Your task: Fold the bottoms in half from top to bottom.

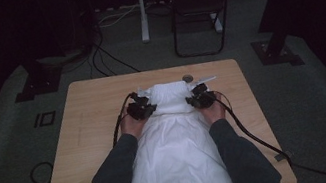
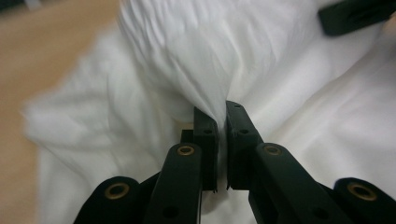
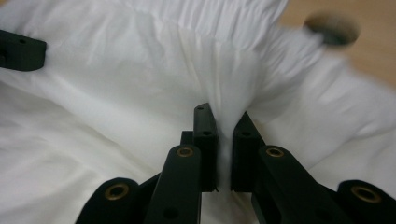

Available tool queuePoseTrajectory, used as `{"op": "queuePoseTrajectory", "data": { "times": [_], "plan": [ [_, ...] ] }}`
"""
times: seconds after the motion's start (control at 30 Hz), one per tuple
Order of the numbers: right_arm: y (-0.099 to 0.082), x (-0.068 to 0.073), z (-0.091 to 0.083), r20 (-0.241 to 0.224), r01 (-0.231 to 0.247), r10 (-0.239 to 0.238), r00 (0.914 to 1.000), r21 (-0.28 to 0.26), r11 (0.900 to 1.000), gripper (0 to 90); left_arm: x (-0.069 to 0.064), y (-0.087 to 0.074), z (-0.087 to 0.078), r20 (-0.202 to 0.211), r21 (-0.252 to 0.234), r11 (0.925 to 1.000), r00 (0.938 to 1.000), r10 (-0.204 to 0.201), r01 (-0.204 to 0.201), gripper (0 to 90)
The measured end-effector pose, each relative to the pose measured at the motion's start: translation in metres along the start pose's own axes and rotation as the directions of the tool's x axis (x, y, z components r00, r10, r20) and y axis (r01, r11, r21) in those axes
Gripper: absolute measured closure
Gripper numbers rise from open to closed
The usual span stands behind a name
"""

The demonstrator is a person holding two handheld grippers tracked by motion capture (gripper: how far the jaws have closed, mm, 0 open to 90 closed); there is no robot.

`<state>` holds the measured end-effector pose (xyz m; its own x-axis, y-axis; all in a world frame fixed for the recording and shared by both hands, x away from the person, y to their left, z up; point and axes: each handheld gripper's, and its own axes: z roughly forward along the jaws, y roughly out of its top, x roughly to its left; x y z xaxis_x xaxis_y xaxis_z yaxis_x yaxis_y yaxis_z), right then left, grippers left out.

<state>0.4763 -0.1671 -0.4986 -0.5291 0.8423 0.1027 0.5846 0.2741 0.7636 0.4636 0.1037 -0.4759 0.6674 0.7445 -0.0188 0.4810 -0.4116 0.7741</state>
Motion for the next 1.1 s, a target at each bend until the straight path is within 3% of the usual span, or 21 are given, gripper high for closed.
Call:
{"op": "queuePoseTrajectory", "data": {
  "times": [0.07, 0.1, 0.13, 0.17, 0.27, 0.3, 0.37, 0.47, 0.63, 0.73, 0.87, 0.93, 0.97, 1.07, 1.1],
  "plan": [
    [0.009, 0.001, -0.021, -0.025, 0.005, -0.006, 0.9997, -0.061, 0.9981, 84.0, -0.004, 0.011, -0.021, 0.003, -0.056, 0.9983, 0.9999, 0.013, -0.013, 85.3],
    [0.009, 0.001, -0.021, -0.025, 0.005, -0.006, 0.9997, -0.061, 0.9981, 84.0, -0.004, 0.011, -0.021, 0.003, -0.056, 0.9983, 0.9999, 0.013, -0.013, 85.4],
    [0.014, 0.002, -0.031, -0.035, 0.016, -0.019, 0.9992, -0.091, 0.9957, 84.1, -0.011, 0.020, -0.043, 0.010, -0.103, 0.9944, 0.9996, 0.025, -0.023, 85.4],
    [0.022, 0.008, -0.053, -0.040, 0.043, -0.049, 0.9980, -0.143, 0.9888, 84.2, -0.014, 0.023, -0.051, 0.010, -0.118, 0.9925, 0.9994, 0.035, -0.033, 85.4],
    [0.027, 0.019, -0.085, -0.043, 0.091, -0.101, 0.9939, -0.206, 0.9743, 84.2, -0.031, 0.026, -0.082, 0.015, -0.171, 0.9826, 0.9970, 0.075, -0.072, 85.4],
    [0.027, 0.022, -0.092, -0.043, 0.107, -0.119, 0.9920, -0.218, 0.9701, 84.3, -0.040, 0.022, -0.095, 0.017, -0.184, 0.9785, 0.9951, 0.098, -0.093, 85.4],
    [0.019, 0.032, -0.110, -0.051, 0.145, -0.161, 0.9855, -0.236, 0.9610, 84.3, -0.050, 0.015, -0.106, 0.020, -0.186, 0.9751, 0.9918, 0.126, -0.120, 85.3],
    [-0.001, 0.046, -0.121, -0.059, 0.198, -0.215, 0.9749, -0.216, 0.9562, 84.3, -0.065, -0.008, -0.115, 0.042, -0.164, 0.9778, 0.9894, 0.139, -0.130, 85.2],
    [-0.046, 0.061, -0.111, -0.097, 0.226, -0.239, 0.9661, -0.135, 0.9648, 84.3, -0.078, -0.052, -0.101, 0.071, -0.066, 0.9839, 0.9828, 0.170, -0.166, 85.0],
    [-0.077, 0.064, -0.095, -0.130, 0.220, -0.225, 0.9655, -0.055, 0.9739, 84.3, -0.082, -0.081, -0.078, 0.124, 0.035, 0.9894, 0.9830, 0.136, -0.141, 84.8],
    [-0.104, 0.063, -0.076, -0.156, 0.194, -0.188, 0.9698, 0.025, 0.9808, 84.3, -0.089, -0.108, -0.056, 0.163, 0.130, 0.9822, 0.9799, 0.114, -0.136, 84.4],
    [-0.115, 0.063, -0.067, -0.166, 0.190, -0.176, 0.9702, 0.068, 0.9795, 84.1, -0.092, -0.117, -0.044, 0.154, 0.187, 0.9678, 0.9780, 0.140, -0.168, 84.1],
    [-0.118, 0.064, -0.063, -0.170, 0.190, -0.174, 0.9699, 0.081, 0.9784, 84.0, -0.091, -0.121, -0.038, 0.155, 0.196, 0.9649, 0.9771, 0.146, -0.175, 84.0],
    [-0.123, 0.067, -0.056, -0.163, 0.193, -0.174, 0.9711, 0.105, 0.9755, 83.8, -0.081, -0.116, -0.034, 0.169, 0.196, 0.9667, 0.9768, 0.131, -0.164, 83.9],
    [-0.122, 0.066, -0.055, -0.170, 0.183, -0.163, 0.9719, 0.108, 0.9772, 83.7, -0.077, -0.113, -0.032, 0.168, 0.201, 0.9632, 0.9750, 0.145, -0.178, 83.8]
  ]
}}
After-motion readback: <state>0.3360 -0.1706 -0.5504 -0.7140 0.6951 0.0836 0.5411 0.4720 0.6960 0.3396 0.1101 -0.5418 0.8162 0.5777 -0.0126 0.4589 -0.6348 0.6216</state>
